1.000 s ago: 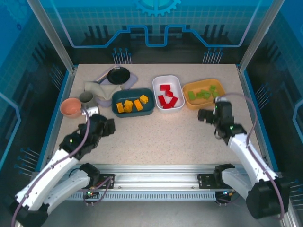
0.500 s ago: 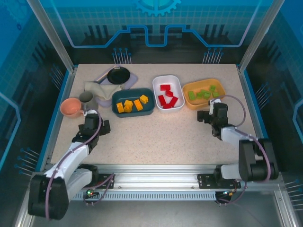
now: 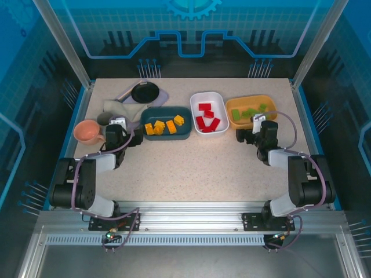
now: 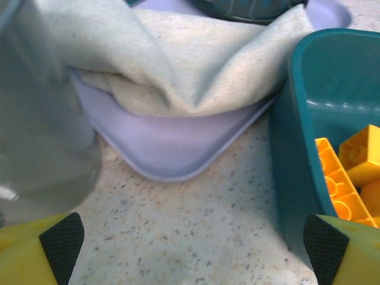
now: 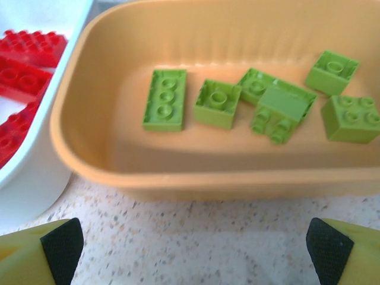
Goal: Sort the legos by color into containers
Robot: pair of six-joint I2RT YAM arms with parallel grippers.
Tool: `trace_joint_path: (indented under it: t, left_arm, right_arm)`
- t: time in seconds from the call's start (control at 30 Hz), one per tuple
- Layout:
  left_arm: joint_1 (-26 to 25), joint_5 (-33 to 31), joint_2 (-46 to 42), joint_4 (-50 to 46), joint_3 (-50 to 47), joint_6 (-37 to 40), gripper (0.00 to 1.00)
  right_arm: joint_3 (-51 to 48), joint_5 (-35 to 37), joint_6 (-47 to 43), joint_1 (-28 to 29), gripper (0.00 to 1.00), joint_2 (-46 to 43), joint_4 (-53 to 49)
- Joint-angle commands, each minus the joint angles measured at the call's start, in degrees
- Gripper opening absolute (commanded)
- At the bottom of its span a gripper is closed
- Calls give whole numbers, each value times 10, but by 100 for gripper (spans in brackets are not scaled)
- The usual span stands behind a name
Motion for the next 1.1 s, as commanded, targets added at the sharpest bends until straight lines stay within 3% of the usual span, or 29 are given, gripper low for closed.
trace_joint_path:
  t: [0.0,0.03,0.1,0.4,1.07]
  left_arm:
    - [5,25,10,156,-52,15,99]
    - [5,21,22,223,-77,14,99]
    - [5,13,12,203,-72,12,99]
    - [-4,1,18,174,-54,17,99]
    - [-14,8,19,155,-42,35,99]
  right_arm:
    - [-31,-21,-15,-1,100,-13,91]
    - [-43,-22,-17,1,100,-8,114]
    - [-75,-14,-21,7,100,-4,177]
    - [-56,22,-21,19,100,2,149]
    - [-55,22,-24,21,100,2,147]
